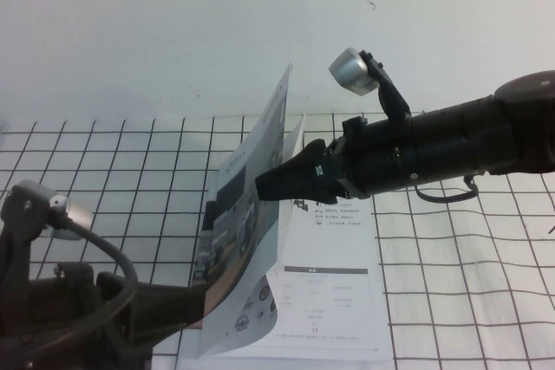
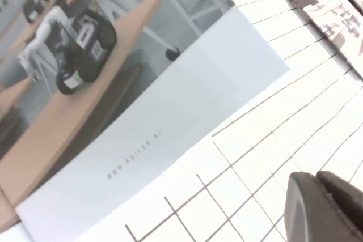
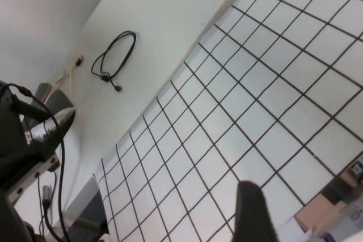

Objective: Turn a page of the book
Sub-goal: Open the closed book

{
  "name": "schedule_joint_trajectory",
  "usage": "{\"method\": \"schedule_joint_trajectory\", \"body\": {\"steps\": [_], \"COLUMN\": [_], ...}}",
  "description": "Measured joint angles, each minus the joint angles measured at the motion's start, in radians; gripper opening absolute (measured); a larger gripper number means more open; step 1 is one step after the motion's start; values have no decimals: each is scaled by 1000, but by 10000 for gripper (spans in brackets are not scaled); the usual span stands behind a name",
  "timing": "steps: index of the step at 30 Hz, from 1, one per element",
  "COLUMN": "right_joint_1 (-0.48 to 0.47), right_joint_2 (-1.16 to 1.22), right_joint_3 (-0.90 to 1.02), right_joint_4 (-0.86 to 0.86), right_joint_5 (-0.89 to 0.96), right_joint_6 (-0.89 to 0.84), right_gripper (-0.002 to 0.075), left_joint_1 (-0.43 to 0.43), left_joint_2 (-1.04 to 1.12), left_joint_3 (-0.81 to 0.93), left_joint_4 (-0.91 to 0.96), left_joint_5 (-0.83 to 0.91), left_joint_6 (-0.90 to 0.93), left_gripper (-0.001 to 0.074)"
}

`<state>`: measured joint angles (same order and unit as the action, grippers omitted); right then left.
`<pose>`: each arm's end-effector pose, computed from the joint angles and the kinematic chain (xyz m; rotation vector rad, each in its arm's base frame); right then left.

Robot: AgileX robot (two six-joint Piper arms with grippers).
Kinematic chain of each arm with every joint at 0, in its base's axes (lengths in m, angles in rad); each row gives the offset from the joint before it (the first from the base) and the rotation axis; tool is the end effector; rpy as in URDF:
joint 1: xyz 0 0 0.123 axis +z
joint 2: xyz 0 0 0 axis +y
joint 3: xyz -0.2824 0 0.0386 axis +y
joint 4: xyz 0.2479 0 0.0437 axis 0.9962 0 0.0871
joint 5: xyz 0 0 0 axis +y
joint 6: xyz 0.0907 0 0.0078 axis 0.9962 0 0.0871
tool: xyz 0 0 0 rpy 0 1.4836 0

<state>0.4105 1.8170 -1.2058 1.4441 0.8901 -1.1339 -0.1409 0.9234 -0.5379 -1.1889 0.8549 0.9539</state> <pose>0.3198 0.2158 0.2446 -0.6917 2.1732 1.3319 0.1456 -0.0851 0.2768 0.4908 2.1579 -0.9883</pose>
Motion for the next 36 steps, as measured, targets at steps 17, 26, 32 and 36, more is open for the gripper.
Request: {"method": "schedule_joint_trajectory", "body": {"steps": [17,26,32,36], "right_joint_1": [0,0,0,0], "right_joint_2": [2,2,2,2], "right_joint_3": [0,0,0,0], "right_joint_4": [0,1,1,1], "right_joint_5": [-19,-19,-19,-19], "right_joint_6": [-29,-32,-38,-38], "right_gripper": [407,407,407,407], "left_joint_1": [-577,-934,-1035,-1055], "left_joint_2": [100,341,484,555], "left_joint_3": [17,17,-8,-53], "left_joint_4": [-69,-131,-146,-152], "left_joint_5": [-587,-1141,-1289,-1377], "left_joint_6": [25,25,25,25], "left_gripper": [-3,-3,-3,-3]}}
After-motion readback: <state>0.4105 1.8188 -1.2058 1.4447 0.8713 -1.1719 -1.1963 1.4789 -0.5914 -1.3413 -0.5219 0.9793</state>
